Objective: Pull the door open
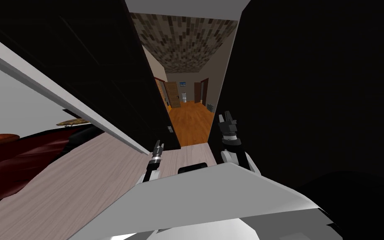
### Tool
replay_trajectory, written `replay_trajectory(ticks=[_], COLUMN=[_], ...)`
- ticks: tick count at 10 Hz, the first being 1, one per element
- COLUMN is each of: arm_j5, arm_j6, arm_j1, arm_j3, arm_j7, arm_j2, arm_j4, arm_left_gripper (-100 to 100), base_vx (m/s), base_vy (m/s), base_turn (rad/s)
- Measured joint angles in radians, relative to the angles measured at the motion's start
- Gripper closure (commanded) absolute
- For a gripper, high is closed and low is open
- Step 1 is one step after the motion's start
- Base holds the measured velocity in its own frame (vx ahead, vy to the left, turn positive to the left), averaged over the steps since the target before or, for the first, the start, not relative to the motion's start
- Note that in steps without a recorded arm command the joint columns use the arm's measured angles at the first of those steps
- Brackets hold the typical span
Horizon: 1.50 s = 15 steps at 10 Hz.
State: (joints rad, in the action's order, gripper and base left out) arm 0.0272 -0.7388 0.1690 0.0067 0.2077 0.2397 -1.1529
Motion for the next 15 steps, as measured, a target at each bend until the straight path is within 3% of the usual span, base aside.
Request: replay_trajectory(ticks=[4,9,15], arm_j5=[0.010,0.023,0.036], arm_j6=[-0.022,-0.067,-0.088], arm_j1=[-0.024,-0.050,-0.073], arm_j3=[0.003,0.006,0.010], arm_j7=[0.011,0.023,0.038], arm_j2=[0.013,0.031,0.049], arm_j4=[0.085,0.204,0.296], arm_left_gripper=[-100,-100,-100], base_vx=[0.097,0.113,0.099], base_vy=[0.002,0.001,0.003], base_turn=[-0.057,-0.055,-0.046])
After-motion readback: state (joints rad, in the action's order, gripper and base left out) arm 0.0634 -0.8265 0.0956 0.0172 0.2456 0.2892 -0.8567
